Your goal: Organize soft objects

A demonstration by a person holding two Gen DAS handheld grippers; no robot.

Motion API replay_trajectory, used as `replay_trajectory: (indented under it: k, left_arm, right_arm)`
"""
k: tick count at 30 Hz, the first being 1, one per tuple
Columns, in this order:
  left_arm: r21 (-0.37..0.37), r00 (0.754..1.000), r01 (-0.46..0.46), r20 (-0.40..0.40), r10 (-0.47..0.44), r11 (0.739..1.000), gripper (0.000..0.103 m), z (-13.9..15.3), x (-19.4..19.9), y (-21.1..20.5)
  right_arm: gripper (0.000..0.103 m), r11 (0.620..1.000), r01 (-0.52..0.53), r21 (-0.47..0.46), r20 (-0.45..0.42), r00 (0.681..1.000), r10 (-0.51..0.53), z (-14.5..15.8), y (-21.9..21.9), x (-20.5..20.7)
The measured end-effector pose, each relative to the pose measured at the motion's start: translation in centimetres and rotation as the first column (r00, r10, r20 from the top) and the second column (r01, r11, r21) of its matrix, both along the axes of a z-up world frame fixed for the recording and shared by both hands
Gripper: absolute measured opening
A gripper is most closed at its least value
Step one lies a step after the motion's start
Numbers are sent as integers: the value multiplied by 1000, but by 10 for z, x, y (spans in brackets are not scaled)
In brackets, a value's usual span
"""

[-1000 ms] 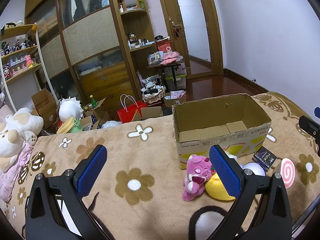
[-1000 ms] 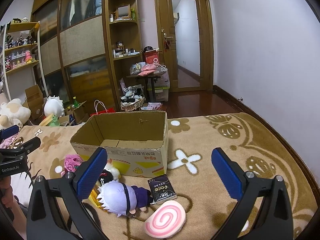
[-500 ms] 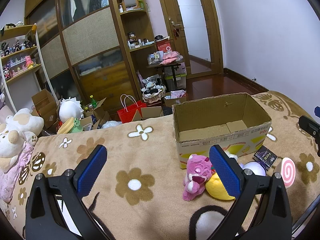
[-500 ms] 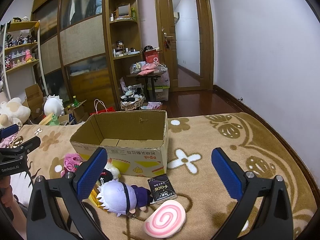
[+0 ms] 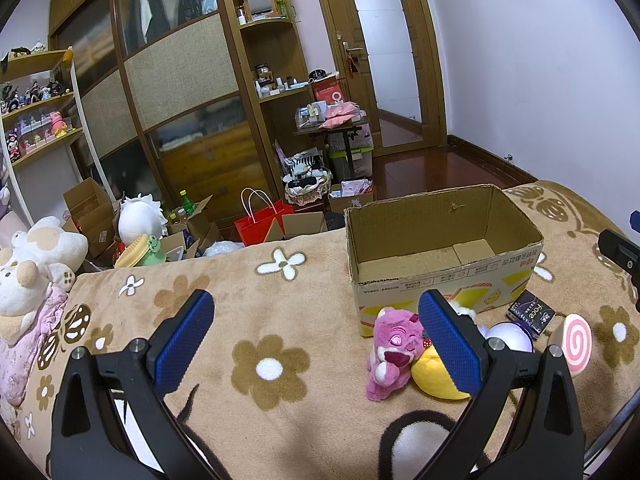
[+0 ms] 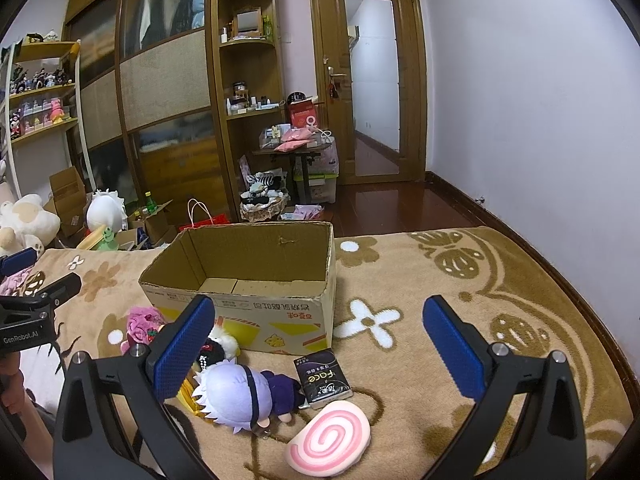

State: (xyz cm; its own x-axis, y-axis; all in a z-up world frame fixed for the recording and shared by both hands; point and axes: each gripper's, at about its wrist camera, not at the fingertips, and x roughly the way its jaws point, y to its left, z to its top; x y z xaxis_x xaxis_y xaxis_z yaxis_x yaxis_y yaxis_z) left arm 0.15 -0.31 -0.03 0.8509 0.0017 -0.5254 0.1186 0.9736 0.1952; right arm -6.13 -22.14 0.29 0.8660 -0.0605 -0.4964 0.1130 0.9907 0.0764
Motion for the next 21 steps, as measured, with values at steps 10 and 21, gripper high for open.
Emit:
replay_trajectory:
  k: [10, 21]
  left_arm:
    - [1, 1000, 0, 0, 0, 1000, 101, 0, 0, -1]
    - [3, 1000, -2, -5, 2, 1000, 101, -6, -5, 6]
  right_arm:
    - [103, 1000, 1, -1, 0, 1000, -1, 0, 0, 0]
    - [103, 1000, 0, -2, -1, 1000, 0, 0, 0, 0]
